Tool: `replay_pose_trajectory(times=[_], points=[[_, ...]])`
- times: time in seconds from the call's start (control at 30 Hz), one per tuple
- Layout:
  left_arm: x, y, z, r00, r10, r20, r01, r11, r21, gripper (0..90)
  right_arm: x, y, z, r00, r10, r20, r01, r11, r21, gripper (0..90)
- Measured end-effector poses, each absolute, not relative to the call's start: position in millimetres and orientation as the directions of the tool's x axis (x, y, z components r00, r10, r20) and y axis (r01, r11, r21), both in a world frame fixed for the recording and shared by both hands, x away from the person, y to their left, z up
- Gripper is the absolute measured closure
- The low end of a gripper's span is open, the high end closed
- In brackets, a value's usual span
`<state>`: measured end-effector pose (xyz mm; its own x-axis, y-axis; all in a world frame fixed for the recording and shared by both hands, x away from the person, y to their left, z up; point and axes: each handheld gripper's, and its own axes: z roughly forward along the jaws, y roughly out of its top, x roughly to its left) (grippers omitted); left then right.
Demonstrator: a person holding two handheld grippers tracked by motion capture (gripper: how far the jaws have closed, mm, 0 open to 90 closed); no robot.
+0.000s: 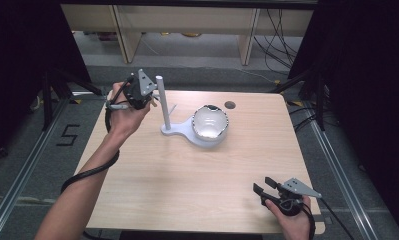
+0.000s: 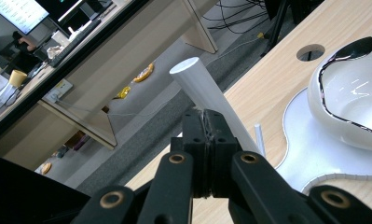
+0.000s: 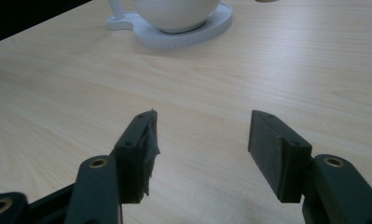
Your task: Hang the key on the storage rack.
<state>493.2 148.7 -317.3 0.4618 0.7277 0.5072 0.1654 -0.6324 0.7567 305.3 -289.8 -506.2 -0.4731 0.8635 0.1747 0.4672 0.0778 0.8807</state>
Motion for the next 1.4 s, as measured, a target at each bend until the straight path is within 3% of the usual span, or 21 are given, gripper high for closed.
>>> replay_pose_trajectory(times=[0.63, 0.7, 0.73, 1.03, 1.33, 1.4], points=[[500.4, 157.4, -320.4, 0.425, 0.791, 0.441, 0.222, -0.563, 0.796, 78.0, 305.4, -291.1, -507.0, -0.478, 0.861, 0.171, 0.468, 0.085, 0.879, 43.1], [498.9, 159.6, -319.2, 0.418, 0.798, 0.434, 0.227, -0.554, 0.801, 77.5, 302.0, -288.3, -505.5, -0.464, 0.859, 0.218, 0.500, 0.051, 0.864, 43.1], [498.4, 160.4, -319.0, 0.419, 0.799, 0.431, 0.229, -0.552, 0.802, 77.2, 304.6, -290.0, -506.3, -0.488, 0.854, 0.182, 0.471, 0.082, 0.879, 43.1], [491.6, 167.8, -319.2, 0.404, 0.820, 0.406, 0.227, -0.520, 0.824, 71.5, 304.0, -288.9, -506.0, -0.480, 0.856, 0.192, 0.478, 0.072, 0.876, 43.0], [475.8, 176.0, -323.3, 0.410, 0.846, 0.341, 0.233, -0.459, 0.857, 61.4, 304.5, -292.3, -505.7, -0.479, 0.862, 0.165, 0.475, 0.096, 0.875, 43.0], [470.1, 179.3, -326.6, 0.403, 0.854, 0.329, 0.242, -0.446, 0.862, 59.1, 302.8, -290.0, -505.8, -0.468, 0.860, 0.200, 0.478, 0.056, 0.876, 43.0]])
